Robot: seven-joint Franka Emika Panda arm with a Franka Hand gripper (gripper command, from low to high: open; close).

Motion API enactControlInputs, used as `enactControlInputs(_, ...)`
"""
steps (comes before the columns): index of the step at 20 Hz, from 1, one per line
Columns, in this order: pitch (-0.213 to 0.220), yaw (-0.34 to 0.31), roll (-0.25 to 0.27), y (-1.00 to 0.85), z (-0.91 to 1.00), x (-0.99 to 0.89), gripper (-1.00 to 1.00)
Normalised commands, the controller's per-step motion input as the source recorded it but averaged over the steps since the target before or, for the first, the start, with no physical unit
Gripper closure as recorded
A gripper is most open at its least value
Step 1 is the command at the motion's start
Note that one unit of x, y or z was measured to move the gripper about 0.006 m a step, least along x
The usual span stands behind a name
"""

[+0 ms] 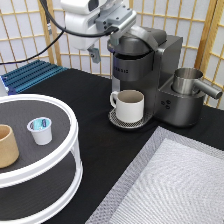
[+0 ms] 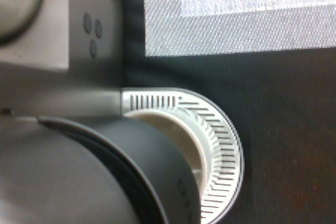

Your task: Make coffee

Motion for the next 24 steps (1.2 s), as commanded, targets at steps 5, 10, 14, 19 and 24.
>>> enactControlInputs(5, 0.0, -0.027, -0.214, 0.75, 0.79, 0.25, -1.0)
enactControlInputs(10, 0.056, -0.01, -0.27, 0.8, 0.5, 0.26, -1.0)
enactControlInputs(14, 0.132, 0.0, -0.279, 0.75, 0.45, 0.22, -1.0)
enactControlInputs(19, 0.2, 0.0, -0.228, 0.74, 0.57, 0.34, -1.0)
enactControlInputs(24, 0.242, 0.0, -0.192, 0.67, 0.57, 0.5, -1.0)
